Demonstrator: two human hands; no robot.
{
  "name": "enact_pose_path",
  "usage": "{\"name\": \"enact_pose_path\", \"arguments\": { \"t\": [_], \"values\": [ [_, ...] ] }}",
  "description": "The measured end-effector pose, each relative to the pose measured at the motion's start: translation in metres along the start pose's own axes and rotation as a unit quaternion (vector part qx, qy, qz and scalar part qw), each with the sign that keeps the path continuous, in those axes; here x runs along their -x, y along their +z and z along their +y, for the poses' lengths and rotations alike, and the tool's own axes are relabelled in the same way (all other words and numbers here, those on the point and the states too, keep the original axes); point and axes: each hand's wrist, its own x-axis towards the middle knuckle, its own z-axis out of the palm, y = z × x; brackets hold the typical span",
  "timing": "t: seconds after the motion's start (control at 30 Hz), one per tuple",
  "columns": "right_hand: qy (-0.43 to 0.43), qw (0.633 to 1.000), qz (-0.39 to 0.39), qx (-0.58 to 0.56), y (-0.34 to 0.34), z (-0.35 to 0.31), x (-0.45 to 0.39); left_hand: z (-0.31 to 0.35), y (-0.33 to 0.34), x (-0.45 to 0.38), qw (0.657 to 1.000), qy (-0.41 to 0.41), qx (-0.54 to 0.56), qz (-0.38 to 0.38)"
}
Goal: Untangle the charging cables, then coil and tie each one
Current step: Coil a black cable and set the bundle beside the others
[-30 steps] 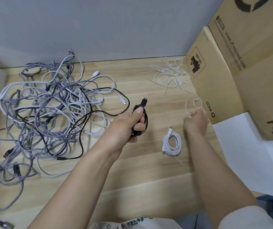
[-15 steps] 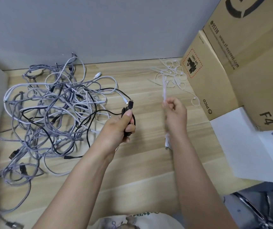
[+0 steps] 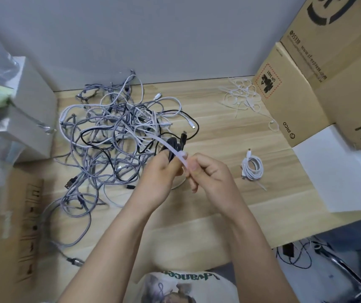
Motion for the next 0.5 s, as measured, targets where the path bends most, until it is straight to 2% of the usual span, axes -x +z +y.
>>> {"name": "enact_pose_path", "arguments": {
  "t": [0.1,0.3,0.5],
  "values": [
    [0.057,0.996,0.023,-0.068,0.006,-0.011,0.007,0.002,-0.003,0.011,0.999,0.015,0.034,0.007],
    [0.150,0.972,-0.047,-0.177,-0.003,-0.016,0.013,0.015,-0.002,0.022,0.994,0.099,0.044,0.029],
    [0.243,0.921,-0.083,-0.292,-0.019,-0.016,0.007,0.017,0.000,0.019,0.977,0.182,-0.111,0.013]
  ]
}}
